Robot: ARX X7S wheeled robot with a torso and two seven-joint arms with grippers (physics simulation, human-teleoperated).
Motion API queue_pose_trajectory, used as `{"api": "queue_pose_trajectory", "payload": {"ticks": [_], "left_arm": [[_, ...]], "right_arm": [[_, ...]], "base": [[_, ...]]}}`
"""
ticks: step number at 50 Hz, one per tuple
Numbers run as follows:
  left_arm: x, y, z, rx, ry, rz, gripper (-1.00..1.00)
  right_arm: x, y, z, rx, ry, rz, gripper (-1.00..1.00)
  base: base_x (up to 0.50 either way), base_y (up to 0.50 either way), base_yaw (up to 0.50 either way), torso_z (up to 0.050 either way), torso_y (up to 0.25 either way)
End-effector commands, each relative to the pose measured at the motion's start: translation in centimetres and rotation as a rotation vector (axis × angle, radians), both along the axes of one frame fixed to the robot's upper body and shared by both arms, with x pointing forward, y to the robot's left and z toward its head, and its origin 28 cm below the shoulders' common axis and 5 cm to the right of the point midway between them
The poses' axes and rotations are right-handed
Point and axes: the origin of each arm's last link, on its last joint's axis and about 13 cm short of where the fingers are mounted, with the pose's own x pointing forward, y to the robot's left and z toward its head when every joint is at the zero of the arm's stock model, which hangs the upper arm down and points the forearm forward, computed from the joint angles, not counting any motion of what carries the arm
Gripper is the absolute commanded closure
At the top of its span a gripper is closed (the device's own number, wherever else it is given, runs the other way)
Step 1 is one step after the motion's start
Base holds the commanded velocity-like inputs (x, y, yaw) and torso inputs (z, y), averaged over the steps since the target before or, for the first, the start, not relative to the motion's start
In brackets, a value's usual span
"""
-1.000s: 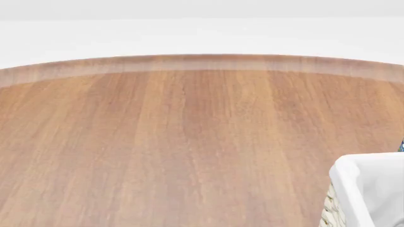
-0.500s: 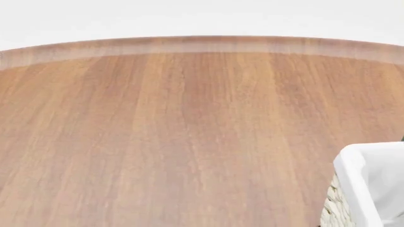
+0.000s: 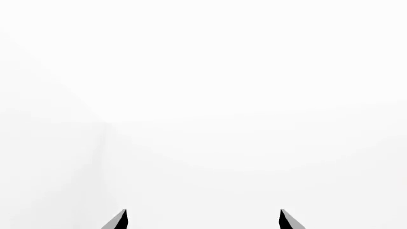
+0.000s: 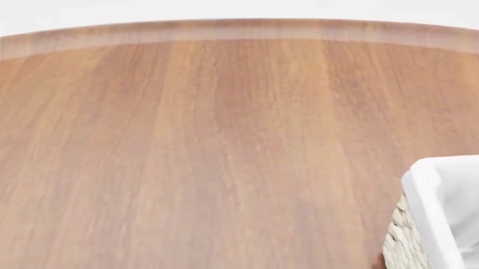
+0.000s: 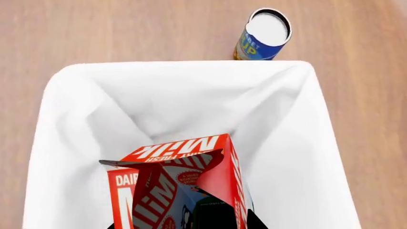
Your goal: Pick the milk and place it in the basket.
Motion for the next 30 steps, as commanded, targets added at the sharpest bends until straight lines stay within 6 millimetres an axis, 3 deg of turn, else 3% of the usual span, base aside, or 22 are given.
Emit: {"api": "queue_pose_trajectory", "payload": {"ticks": [1,17,30], "left_arm": [[-0.08,0.05,-0.02,-0.014,-0.004,-0.013,-1.0],[-0.07,-0.01,-0.06,0.011,-0.007,-0.013,-1.0],[-0.14,0.04,-0.05,-0.002,-0.016,-0.022,-1.0]], "right_arm": [[-0.05,-0.18,1.44,-0.012,-0.07,-0.008,1.0],[-0.07,-0.15,1.32,-0.012,-0.064,-0.003,1.0],[-0.15,-0.2,1.23,-0.018,-0.056,-0.004,1.0]], "base": [[0.0,0.0,0.0,0.0,0.0],[0.0,0.0,0.0,0.0,0.0],[0.0,0.0,0.0,0.0,-0.214]]}}
